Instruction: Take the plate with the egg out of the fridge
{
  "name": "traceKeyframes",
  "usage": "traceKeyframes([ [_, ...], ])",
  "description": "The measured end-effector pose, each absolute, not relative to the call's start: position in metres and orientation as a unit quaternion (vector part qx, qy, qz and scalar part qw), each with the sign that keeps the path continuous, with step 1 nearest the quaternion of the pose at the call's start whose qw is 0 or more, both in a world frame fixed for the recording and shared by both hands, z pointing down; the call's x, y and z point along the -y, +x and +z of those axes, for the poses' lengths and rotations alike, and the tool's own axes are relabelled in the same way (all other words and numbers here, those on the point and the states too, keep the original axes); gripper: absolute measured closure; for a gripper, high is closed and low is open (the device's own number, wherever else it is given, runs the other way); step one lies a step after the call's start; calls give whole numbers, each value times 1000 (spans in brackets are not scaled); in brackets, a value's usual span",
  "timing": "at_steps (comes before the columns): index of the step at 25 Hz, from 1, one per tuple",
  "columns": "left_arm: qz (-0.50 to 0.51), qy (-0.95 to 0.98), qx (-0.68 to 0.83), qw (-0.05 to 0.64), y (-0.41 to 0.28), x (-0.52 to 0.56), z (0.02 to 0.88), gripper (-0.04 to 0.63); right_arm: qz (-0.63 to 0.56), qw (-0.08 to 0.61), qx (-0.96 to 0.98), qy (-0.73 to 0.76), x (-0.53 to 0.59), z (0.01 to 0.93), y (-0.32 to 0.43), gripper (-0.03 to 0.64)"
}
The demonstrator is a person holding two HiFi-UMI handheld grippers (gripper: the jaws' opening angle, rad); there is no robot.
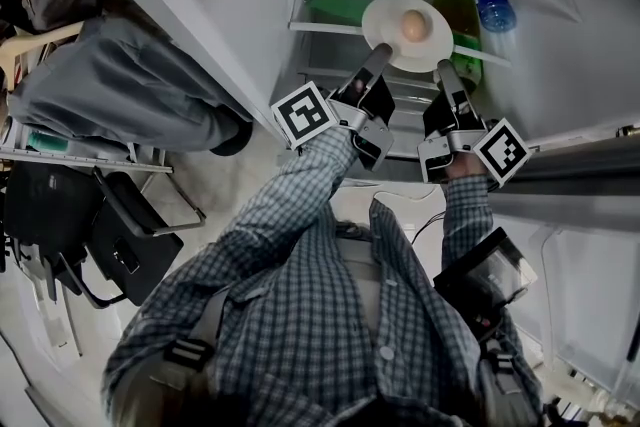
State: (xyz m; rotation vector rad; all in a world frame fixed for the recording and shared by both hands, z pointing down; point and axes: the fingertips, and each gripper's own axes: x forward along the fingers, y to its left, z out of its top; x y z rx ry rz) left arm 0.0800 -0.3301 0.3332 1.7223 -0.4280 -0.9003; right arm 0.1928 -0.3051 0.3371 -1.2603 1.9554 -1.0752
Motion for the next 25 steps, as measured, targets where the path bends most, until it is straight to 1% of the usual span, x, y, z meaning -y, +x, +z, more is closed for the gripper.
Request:
traceKeyframes([
  [5,-378,729,182,541,79,330,334,512,-416,285,-730,-460,312,339,188,525],
  [10,-369,740,182,533,81,327,332,518,-433,312,-727,-431,315,337,183,528],
  [14,-336,765,199,513,80,323,338,520,-430,302,-727,-442,312,339,183,540],
  [18,-351,761,187,513,81,319,332,525,-410,286,-736,-456,309,338,182,539],
  [25,-345,767,193,506,79,305,332,528,-404,274,-741,-461,296,337,178,539],
])
